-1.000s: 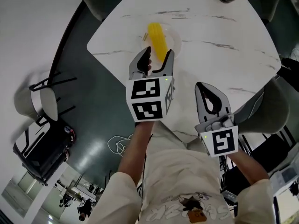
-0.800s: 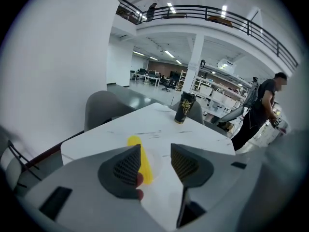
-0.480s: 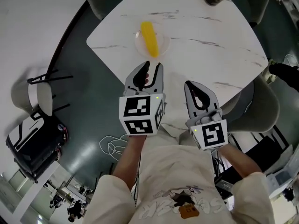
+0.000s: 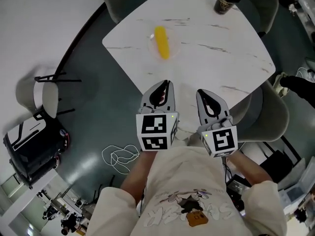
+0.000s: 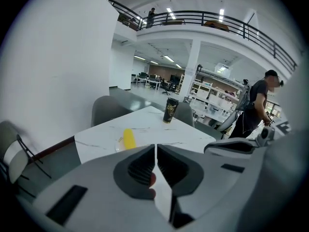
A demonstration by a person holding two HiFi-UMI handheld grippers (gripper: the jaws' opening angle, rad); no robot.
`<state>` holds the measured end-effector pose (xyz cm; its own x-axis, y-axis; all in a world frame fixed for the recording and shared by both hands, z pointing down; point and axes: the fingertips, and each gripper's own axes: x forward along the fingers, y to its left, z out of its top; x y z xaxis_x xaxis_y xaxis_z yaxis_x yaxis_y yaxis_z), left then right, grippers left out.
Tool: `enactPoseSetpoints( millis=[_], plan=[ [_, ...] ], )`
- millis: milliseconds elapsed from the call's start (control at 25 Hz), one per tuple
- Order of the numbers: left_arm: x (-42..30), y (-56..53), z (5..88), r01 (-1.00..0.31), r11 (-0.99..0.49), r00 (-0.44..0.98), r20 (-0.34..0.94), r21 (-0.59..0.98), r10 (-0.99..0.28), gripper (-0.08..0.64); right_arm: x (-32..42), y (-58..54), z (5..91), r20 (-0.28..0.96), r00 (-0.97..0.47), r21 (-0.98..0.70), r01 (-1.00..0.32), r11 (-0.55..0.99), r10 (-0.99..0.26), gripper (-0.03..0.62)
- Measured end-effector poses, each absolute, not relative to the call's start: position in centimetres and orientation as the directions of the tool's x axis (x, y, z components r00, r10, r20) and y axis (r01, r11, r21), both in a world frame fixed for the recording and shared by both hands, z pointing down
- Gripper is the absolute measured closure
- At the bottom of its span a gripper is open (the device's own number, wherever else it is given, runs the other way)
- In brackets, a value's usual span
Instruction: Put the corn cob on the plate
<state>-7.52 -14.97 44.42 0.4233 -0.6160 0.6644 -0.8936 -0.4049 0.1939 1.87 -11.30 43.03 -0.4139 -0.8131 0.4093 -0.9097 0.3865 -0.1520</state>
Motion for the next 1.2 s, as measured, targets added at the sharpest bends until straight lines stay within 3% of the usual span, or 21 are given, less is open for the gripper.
enactPoseSetpoints(
  millis=[640, 880, 1040, 1200],
  plan=[
    [-8.5, -7.9, 36.1, -0.875, -0.454, 0.462, 0.565, 0.167, -0.683, 0.552, 2.1, -8.6, 36.9, 0.376, -0.474, -0.16, -0.88, 0.448, -0.796, 0.595],
    [-8.5, -5.3, 33.6, -0.863, -0.466, 0.494, 0.523, 0.196, -0.695, 0.552, -0.7, -6.4, 32.9, 0.356, -0.621, -0.189, -0.78, 0.597, -0.698, 0.595],
    [-8.0, -4.1, 32.8, -0.85, -0.475, 0.522, 0.488, 0.228, -0.699, 0.552, -1.7, -4.9, 32.4, 0.422, -0.67, -0.197, -0.725, 0.66, -0.611, 0.595],
    [-7.5, -2.5, 32.4, -0.849, -0.461, 0.527, 0.472, 0.258, -0.707, 0.552, -2.1, -4.1, 31.7, 0.395, -0.701, -0.209, -0.698, 0.685, -0.594, 0.595]
  ],
)
